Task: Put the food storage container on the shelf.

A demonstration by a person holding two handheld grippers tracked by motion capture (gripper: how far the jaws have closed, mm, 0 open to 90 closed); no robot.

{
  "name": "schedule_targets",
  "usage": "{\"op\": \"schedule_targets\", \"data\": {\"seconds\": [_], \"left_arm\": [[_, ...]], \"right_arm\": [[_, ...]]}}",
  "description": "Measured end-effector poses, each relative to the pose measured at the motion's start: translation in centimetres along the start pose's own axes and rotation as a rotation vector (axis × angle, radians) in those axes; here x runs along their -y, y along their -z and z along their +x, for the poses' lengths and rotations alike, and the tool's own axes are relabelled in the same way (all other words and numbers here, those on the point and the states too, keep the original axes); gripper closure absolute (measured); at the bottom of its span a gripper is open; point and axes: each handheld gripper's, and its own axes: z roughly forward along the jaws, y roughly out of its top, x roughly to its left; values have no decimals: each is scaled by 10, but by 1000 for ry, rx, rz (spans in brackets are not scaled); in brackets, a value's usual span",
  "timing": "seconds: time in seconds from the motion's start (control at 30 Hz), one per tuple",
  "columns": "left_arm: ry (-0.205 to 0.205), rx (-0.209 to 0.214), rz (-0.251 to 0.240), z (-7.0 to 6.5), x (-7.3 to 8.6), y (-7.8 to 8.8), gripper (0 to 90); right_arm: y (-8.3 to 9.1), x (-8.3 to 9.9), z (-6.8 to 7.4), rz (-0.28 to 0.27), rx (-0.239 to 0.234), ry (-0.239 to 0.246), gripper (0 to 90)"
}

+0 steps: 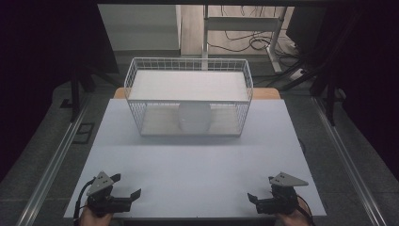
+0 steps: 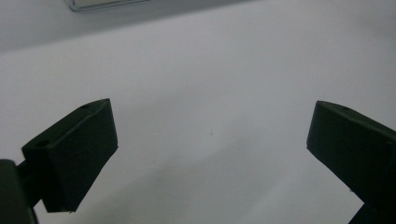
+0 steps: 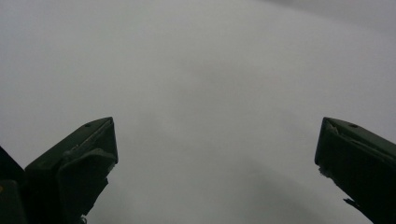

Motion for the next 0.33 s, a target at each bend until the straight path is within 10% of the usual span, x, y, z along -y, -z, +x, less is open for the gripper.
{"op": "schedule_targets", "data": {"seconds": [0.33], "left_arm": [[8, -11, 30, 0, -1, -3, 23]], "right_arm": [[-3, 0, 0, 26, -1, 3, 0]]}}
